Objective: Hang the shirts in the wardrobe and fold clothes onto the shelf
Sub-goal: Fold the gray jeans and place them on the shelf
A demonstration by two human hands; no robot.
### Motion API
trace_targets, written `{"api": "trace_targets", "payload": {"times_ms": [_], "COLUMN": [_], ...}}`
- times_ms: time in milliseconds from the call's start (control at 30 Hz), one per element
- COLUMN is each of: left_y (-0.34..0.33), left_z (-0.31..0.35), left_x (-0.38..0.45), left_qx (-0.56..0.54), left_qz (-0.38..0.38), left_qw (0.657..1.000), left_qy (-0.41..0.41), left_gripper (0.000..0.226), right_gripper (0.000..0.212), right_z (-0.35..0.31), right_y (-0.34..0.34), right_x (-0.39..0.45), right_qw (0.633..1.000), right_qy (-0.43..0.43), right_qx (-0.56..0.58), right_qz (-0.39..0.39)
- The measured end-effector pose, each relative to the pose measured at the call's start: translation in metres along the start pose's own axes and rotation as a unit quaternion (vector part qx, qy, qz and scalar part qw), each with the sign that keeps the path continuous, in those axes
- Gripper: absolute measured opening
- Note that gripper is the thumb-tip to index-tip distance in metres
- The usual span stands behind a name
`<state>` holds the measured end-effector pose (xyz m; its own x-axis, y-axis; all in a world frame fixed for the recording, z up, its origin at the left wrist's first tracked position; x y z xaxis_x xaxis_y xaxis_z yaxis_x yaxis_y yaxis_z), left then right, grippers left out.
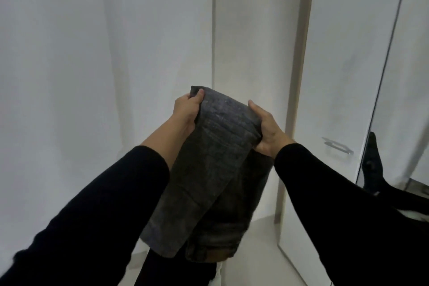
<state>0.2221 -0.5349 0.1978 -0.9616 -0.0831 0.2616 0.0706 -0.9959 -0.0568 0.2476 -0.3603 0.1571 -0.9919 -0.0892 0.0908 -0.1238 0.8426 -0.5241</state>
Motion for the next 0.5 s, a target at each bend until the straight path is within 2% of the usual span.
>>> {"api": "trace_targets", "payload": {"times_ms": [167, 300, 500], "left_y": [-0.011, 0.001, 0.03], "left_z": [0.006, 0.006, 0.002], "left_x": [0.004, 0.009, 0.009], "left_qx": [0.017, 0.033, 0.151], "left_qz": [0.025, 0.019, -0.081], "left_qw": [0.999, 0.998, 0.984], "left_qy": [0.014, 0.041, 0.04], "left_gripper": [0.035, 0.035, 0.039], "right_gripper": [0.048, 0.027, 0.014], "right_z": [-0.002, 0.001, -0.006], "right_y": [0.01, 0.013, 0.004], "right_x": [-0.006, -0.011, -0.002], "right_qw": [0.997, 0.997, 0.993], "right_qy": [-0.007, -0.032, 0.042], "right_qx": [0.081, -0.057, -0.107], "right_qz": [0.006, -0.035, 0.029]}}
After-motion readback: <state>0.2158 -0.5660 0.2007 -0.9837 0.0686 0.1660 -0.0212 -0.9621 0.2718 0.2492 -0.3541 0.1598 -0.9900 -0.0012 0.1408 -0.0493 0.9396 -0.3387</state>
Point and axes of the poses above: each hand's wrist, its own x-axis towards the middle knuckle, its own y-axis out of the back of the hand, z = x × y, the point moved 1 cm from there along x, towards the middle knuckle, and after that the axes turned 8 degrees about x, right-handed, at the moved point
